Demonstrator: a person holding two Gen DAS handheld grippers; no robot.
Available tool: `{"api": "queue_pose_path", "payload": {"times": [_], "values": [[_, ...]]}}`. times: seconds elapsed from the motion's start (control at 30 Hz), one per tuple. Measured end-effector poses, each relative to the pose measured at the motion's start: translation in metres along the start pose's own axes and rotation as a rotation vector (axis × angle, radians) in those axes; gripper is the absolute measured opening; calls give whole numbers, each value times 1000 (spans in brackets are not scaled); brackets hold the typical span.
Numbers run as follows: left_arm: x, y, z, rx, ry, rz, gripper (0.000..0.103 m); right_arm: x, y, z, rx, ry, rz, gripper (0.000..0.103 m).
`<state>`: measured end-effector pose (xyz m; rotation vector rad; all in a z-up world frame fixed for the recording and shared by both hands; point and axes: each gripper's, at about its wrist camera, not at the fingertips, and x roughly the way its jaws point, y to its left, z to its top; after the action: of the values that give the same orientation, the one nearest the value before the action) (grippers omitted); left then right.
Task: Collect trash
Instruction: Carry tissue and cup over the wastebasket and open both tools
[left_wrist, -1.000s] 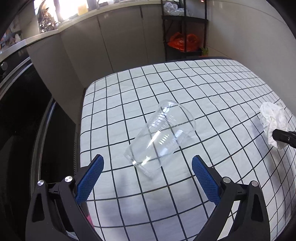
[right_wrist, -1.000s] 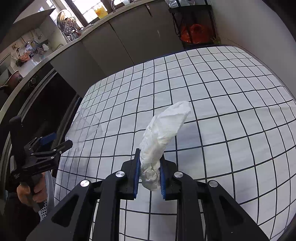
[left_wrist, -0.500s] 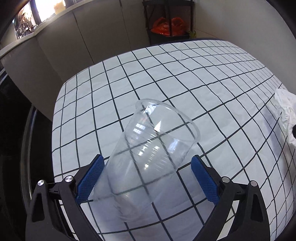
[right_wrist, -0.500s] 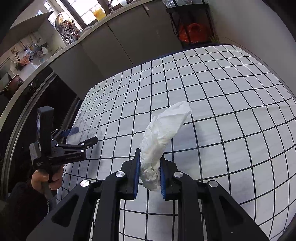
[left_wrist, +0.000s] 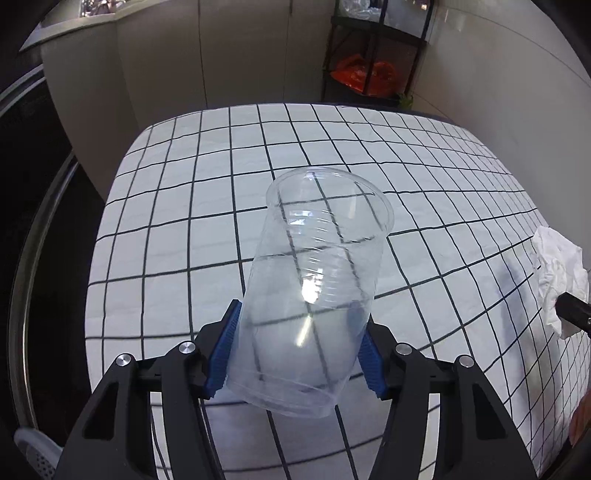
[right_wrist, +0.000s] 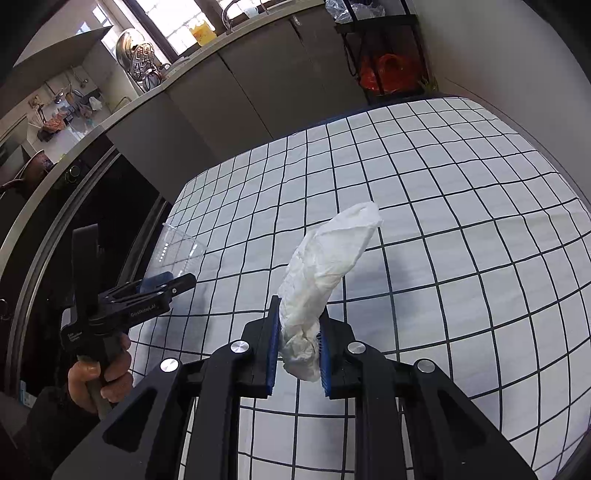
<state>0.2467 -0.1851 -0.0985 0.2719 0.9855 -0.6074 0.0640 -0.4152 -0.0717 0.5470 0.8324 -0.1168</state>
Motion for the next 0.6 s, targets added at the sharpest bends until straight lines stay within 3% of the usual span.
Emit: {"api": "queue_pose_path", "payload": {"times": [0.3,0.6], "values": [[-96,-8,-55,-102,-127,136,56,-22,22,-11,-59,-16,52,18],[-193,27,-134,-235,-202,322,56,-36,95,-46,-215,-17,135,18]]}}
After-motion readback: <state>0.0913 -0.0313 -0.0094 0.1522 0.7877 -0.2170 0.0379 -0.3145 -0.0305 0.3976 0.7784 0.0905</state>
